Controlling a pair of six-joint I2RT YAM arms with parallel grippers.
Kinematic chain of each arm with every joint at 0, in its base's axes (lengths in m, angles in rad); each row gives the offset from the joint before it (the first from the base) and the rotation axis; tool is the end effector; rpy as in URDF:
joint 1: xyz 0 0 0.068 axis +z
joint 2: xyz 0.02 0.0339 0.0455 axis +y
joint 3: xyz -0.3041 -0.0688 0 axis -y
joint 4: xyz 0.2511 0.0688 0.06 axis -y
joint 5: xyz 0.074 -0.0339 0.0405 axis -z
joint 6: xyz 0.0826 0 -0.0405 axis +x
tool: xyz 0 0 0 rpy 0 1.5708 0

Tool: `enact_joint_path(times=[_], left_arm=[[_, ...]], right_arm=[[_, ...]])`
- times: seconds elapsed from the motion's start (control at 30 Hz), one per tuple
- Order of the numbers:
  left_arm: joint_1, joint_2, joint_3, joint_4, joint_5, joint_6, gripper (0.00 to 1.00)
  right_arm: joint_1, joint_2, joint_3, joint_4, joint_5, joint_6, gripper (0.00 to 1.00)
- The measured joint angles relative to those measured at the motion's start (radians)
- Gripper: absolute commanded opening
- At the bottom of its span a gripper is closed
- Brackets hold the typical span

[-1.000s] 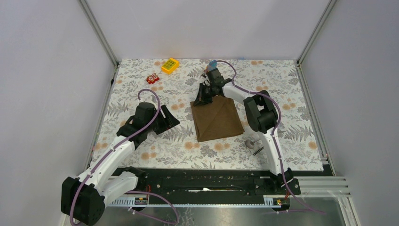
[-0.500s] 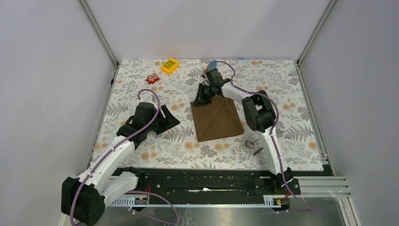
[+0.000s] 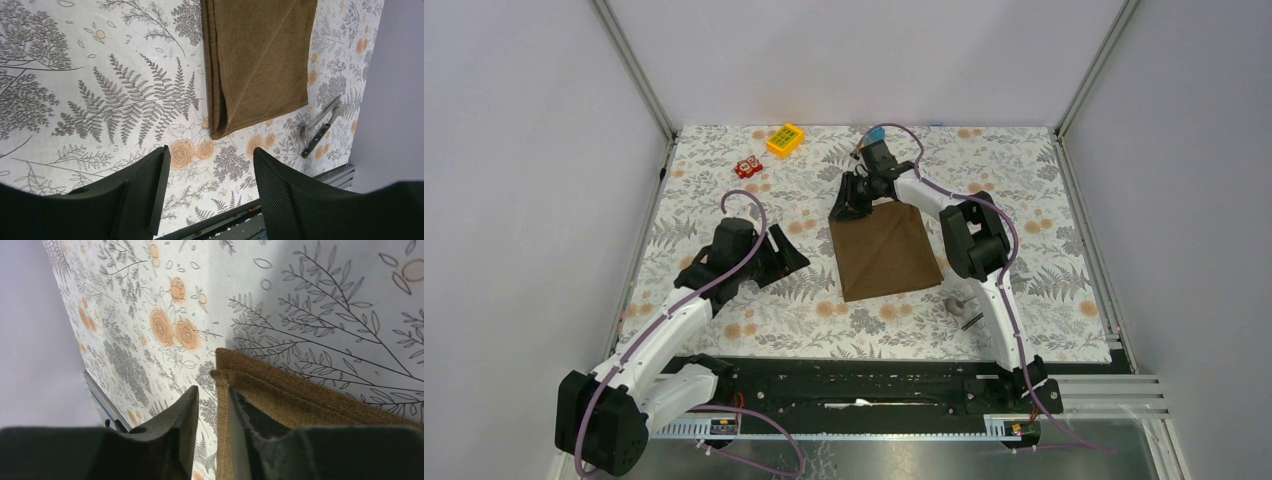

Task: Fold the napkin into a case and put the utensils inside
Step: Fold the top corner of the square-folded napkin at the center of the board, then smooth out the upper triangle-folded napkin at the center of the board.

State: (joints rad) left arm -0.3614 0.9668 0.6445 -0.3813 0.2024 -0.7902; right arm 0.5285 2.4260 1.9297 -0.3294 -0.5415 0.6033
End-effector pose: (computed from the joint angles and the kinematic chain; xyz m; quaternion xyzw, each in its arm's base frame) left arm 0.2023 -0.0942 0.2409 -0.1506 0.8912 -0.3045 0.3007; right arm 0.4941 0.3378 0.1398 -0.0637 0.9005 0.3983 0.1625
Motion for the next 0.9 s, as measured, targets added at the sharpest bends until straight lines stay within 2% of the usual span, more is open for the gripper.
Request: enact_joint_path(times=[0.13, 0.2, 0.27, 0.37, 0.47, 0.53, 0.6, 0.73, 0.9], left_arm=[[0.001, 0.043, 0.0, 0.044, 0.043, -0.012, 0.69], [0.001, 0.08, 0.0, 0.085, 0.073, -0.026, 0.67], [0.001, 0.143, 0.0, 0.148, 0.116, -0.047, 0.62], [0.002, 0.282, 0.021, 0.238, 0.182, -0.076, 0.45], [0.002, 0.462, 0.086, 0.334, 0.229, -0.101, 0.28], [0.002, 0.563, 0.143, 0.37, 0.243, -0.11, 0.17], [0.002, 0.653, 0.208, 0.403, 0.252, -0.117, 0.12], [0.003, 0.802, 0.348, 0.443, 0.26, -0.116, 0.06], [0.011, 0.958, 0.497, 0.467, 0.259, -0.101, 0.0]], right_arm=[[0.0, -0.001, 0.047, -0.024, -0.001, -0.003, 0.57], [-0.002, -0.011, 0.055, -0.028, -0.003, -0.004, 0.62], [-0.007, -0.032, 0.048, -0.04, -0.01, -0.008, 0.62], [-0.026, -0.132, -0.056, -0.016, -0.028, -0.015, 0.53], [-0.081, -0.247, -0.192, 0.038, -0.072, -0.009, 0.37], [-0.142, -0.291, -0.257, 0.092, -0.114, 0.002, 0.29], [-0.198, -0.297, -0.296, 0.143, -0.144, 0.009, 0.24], [-0.283, -0.265, -0.335, 0.193, -0.194, 0.023, 0.2], [-0.296, -0.197, -0.332, 0.23, -0.235, 0.032, 0.19]])
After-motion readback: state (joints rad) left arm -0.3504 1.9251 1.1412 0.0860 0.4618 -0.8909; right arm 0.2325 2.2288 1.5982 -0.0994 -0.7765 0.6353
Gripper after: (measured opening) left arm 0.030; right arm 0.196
